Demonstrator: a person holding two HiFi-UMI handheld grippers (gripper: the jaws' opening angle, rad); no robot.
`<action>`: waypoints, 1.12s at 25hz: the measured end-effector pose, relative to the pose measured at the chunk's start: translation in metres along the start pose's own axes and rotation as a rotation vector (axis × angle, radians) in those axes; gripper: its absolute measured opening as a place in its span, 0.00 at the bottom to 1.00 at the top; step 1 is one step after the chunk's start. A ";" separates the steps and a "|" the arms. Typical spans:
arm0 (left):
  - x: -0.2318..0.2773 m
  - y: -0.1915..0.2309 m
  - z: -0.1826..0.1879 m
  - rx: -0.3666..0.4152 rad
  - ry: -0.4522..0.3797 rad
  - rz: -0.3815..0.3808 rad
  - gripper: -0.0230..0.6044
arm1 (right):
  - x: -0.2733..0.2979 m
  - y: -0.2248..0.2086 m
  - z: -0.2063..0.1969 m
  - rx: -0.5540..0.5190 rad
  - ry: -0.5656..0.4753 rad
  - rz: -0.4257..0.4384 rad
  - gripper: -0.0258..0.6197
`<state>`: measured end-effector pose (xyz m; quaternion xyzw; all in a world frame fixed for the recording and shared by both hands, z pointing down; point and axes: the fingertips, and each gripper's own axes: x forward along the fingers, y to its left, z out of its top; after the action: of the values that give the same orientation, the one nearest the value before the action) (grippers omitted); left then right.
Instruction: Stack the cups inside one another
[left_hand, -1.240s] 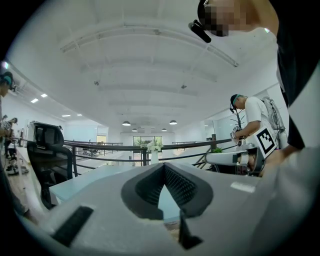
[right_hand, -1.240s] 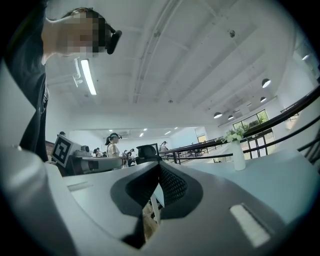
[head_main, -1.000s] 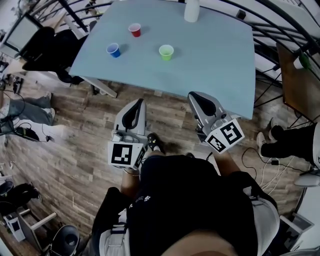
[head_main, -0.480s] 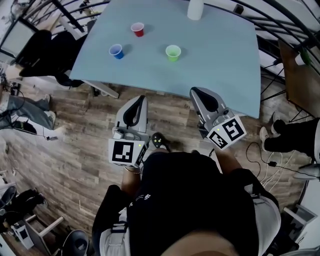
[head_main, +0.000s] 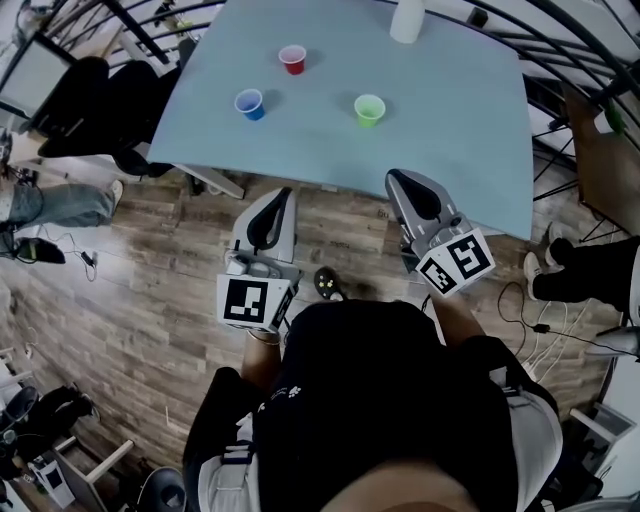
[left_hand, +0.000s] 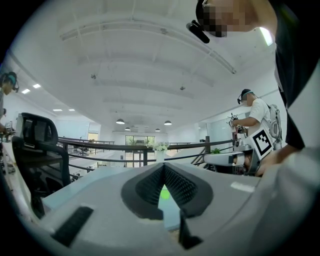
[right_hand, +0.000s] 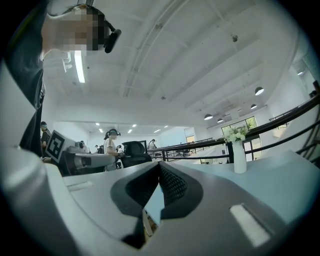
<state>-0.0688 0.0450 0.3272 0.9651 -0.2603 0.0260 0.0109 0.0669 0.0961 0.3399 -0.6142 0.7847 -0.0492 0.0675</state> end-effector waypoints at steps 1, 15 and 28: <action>0.000 0.005 0.000 0.000 0.000 -0.006 0.02 | 0.005 0.000 0.000 -0.003 -0.001 -0.010 0.06; 0.010 0.050 -0.003 0.002 -0.001 -0.060 0.02 | 0.042 -0.019 -0.014 -0.010 0.000 -0.127 0.06; 0.058 0.085 -0.002 0.024 0.033 0.008 0.02 | 0.090 -0.095 -0.037 -0.026 0.041 -0.162 0.12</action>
<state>-0.0619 -0.0578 0.3330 0.9635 -0.2637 0.0451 0.0034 0.1299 -0.0147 0.3871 -0.6752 0.7344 -0.0568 0.0389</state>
